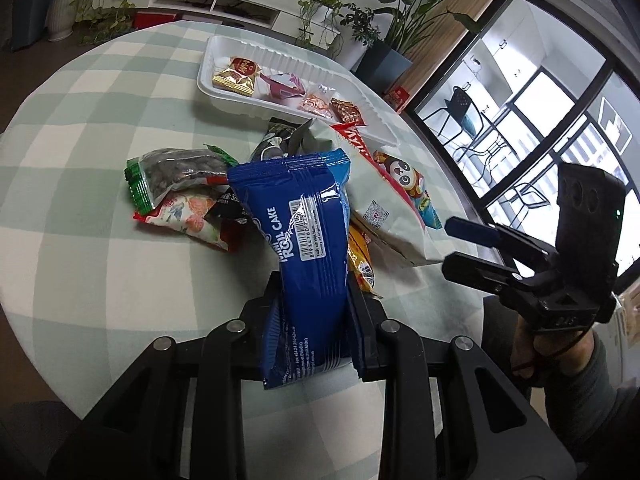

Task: Organize snacks
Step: 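Grasp the white-and-red bread packet with the right tool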

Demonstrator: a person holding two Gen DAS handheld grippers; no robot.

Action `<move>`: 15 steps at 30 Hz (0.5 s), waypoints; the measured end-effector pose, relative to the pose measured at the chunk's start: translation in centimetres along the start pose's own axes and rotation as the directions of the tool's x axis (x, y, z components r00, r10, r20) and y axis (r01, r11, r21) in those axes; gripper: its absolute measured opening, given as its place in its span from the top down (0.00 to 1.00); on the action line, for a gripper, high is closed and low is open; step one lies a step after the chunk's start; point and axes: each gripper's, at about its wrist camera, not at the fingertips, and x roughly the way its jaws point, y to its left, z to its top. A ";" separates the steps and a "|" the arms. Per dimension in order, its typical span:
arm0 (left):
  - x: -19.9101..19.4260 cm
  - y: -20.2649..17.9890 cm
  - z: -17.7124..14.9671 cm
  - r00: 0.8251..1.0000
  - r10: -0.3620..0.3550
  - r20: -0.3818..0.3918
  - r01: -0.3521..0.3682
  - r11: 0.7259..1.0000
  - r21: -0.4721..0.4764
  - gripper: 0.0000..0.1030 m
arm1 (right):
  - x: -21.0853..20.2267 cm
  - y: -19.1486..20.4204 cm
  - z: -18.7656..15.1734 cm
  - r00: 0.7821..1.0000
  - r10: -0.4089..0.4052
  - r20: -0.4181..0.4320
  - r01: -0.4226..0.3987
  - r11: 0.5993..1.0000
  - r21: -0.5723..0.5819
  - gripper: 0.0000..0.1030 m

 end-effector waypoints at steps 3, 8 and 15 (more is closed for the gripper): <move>-0.1 0.1 -0.4 1.000 -0.007 -0.001 0.007 1.000 -0.004 0.75 | 2.0 0.6 1.4 0.997 -0.029 -0.065 0.024 0.996 -0.086 0.23; -0.3 0.2 -0.9 1.000 -0.018 0.004 0.018 1.000 -0.011 0.75 | 3.9 1.3 2.2 0.988 -0.093 -0.123 0.067 0.978 -0.196 0.28; -0.4 0.3 -1.2 0.999 -0.029 0.014 0.029 0.999 -0.023 0.75 | 5.1 3.0 1.8 0.968 -0.215 -0.125 0.158 0.920 -0.357 0.33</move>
